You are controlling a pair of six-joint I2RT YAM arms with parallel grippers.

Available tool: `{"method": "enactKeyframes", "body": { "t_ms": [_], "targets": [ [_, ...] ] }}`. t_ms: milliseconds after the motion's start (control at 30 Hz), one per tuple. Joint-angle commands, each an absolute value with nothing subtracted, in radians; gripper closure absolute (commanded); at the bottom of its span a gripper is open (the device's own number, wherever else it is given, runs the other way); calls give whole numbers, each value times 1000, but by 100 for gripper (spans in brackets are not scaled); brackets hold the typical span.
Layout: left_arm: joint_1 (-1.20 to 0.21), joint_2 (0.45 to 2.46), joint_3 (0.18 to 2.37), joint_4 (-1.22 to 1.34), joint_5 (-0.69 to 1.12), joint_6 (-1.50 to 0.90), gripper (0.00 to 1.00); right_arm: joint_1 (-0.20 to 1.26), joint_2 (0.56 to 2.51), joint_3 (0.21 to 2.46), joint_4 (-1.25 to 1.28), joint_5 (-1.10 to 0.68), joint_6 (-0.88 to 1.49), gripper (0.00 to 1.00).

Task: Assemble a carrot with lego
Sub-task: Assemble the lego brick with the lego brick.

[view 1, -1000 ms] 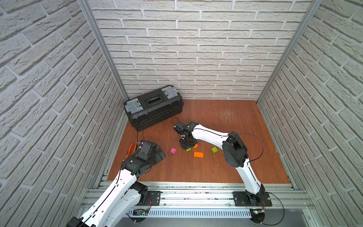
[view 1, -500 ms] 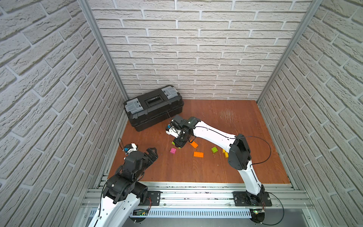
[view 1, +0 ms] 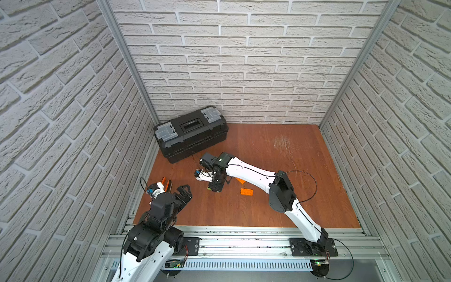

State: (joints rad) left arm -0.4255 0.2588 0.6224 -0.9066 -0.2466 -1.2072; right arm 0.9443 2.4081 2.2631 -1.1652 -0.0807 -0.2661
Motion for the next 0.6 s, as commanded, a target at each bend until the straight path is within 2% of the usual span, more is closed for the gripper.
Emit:
{"method": "enactKeyframes", "body": {
  "t_ms": [0,567],
  "targets": [
    [-420,259,622,-905,-263,-1203,2,941,2411,2290,-1180,-56,-298,98],
    [-420,263,561,-911,-245,-1198,2,935,2491,2362,-1167,-32,-294,98]
  ]
}}
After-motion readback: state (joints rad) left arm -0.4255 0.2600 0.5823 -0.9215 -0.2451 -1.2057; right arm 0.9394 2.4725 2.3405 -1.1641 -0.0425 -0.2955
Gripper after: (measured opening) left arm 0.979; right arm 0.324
